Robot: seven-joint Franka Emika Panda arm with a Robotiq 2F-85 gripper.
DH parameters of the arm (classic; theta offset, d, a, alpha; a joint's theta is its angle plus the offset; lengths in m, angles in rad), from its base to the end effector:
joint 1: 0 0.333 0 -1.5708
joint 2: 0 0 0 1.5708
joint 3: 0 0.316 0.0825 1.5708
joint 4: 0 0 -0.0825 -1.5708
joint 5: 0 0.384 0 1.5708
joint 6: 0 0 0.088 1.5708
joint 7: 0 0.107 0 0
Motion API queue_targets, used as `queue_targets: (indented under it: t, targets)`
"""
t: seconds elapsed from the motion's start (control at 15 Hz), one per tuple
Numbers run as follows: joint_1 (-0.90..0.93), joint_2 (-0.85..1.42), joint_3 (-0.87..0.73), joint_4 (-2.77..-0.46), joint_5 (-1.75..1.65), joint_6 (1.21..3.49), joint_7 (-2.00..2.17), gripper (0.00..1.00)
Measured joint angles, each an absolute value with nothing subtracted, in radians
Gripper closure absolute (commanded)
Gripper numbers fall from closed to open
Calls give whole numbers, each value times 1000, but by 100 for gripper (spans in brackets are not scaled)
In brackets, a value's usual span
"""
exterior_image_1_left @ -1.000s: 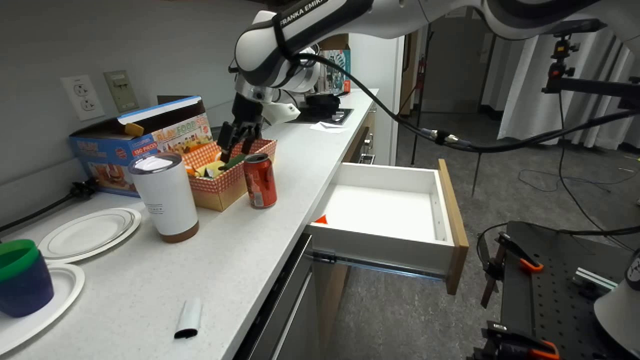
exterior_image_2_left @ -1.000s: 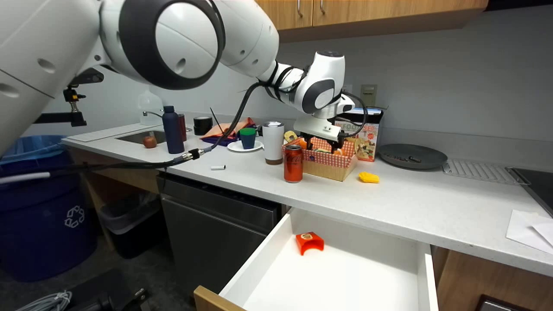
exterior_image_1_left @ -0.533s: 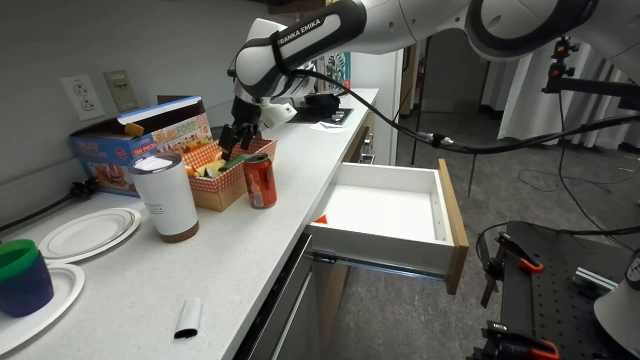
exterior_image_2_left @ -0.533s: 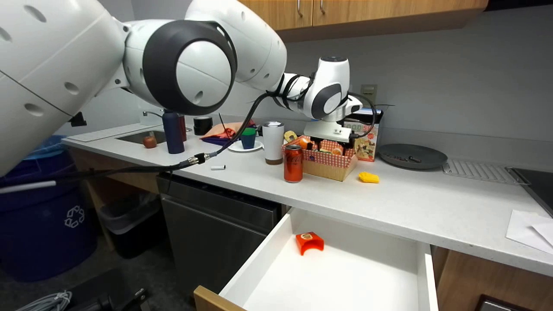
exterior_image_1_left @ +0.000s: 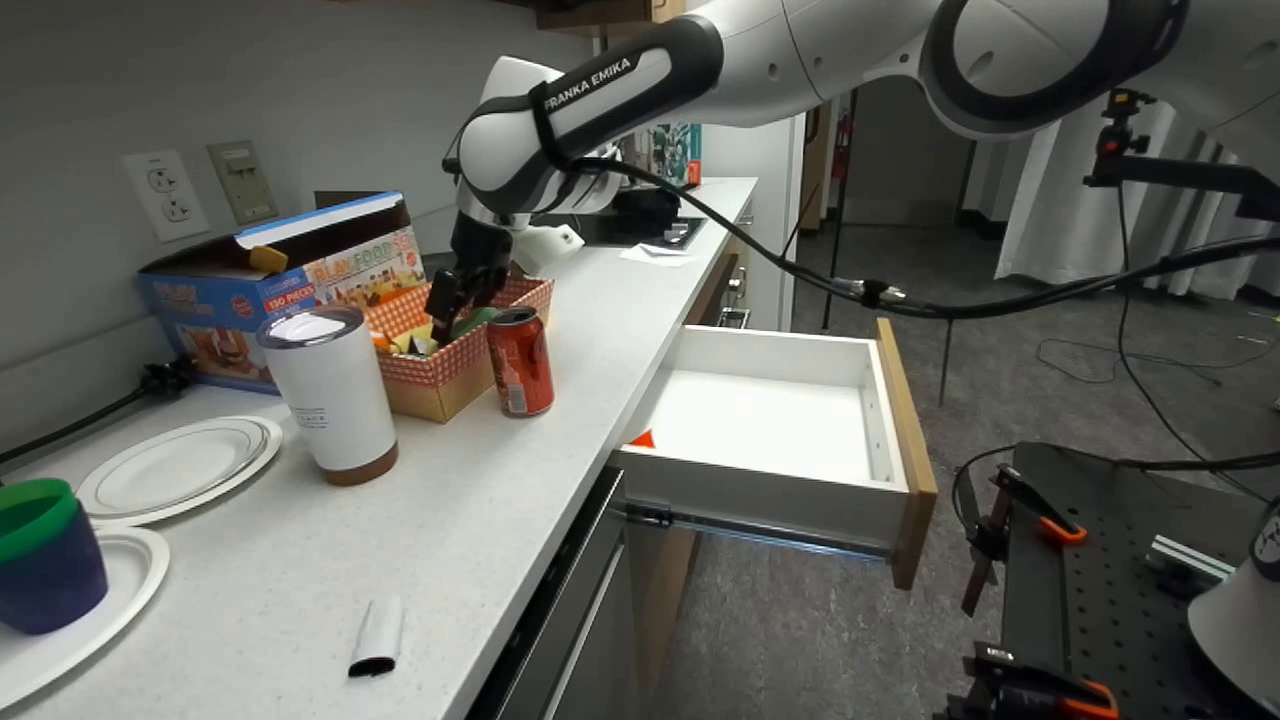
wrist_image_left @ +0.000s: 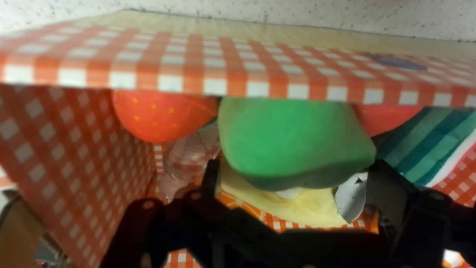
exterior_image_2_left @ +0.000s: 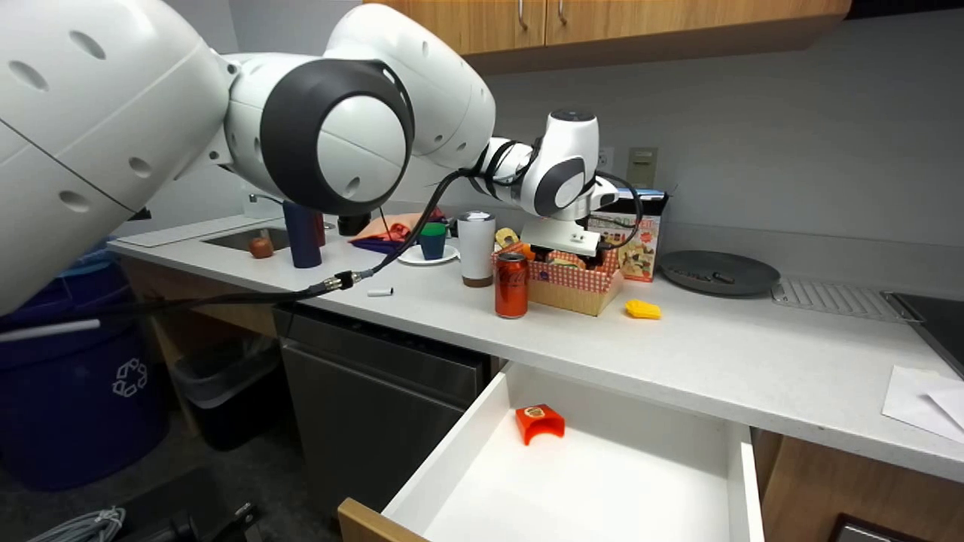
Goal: Open the drawer and place the green plush toy in the drawer
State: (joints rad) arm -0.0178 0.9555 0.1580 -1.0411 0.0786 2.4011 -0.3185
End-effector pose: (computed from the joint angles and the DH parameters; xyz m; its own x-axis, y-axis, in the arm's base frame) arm 0.8101 0.0641 0.3059 0.8625 0.2681 0.4291 0.3269 -0.9426 -0.0683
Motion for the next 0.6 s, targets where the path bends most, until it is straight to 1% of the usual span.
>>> queue_targets:
  t: [0.07, 0.27, 0.33, 0.4, 0.47, 0.53, 0.6]
  targets:
    - [-18, 955, 157, -1039, 79, 2401, -318, 26]
    - [-21, 952, 146, -1030, 79, 2401, -318, 49]
    - [-23, 948, 139, -1029, 79, 2401, -318, 39]
    - [-25, 944, 133, -1028, 79, 2401, -318, 14]
    - [-29, 938, 128, -1028, 79, 2399, -316, 14]
    - [-32, 933, 123, -1029, 79, 2395, -314, 12]
    - [-37, 929, 121, -1029, 79, 2389, -311, 5]
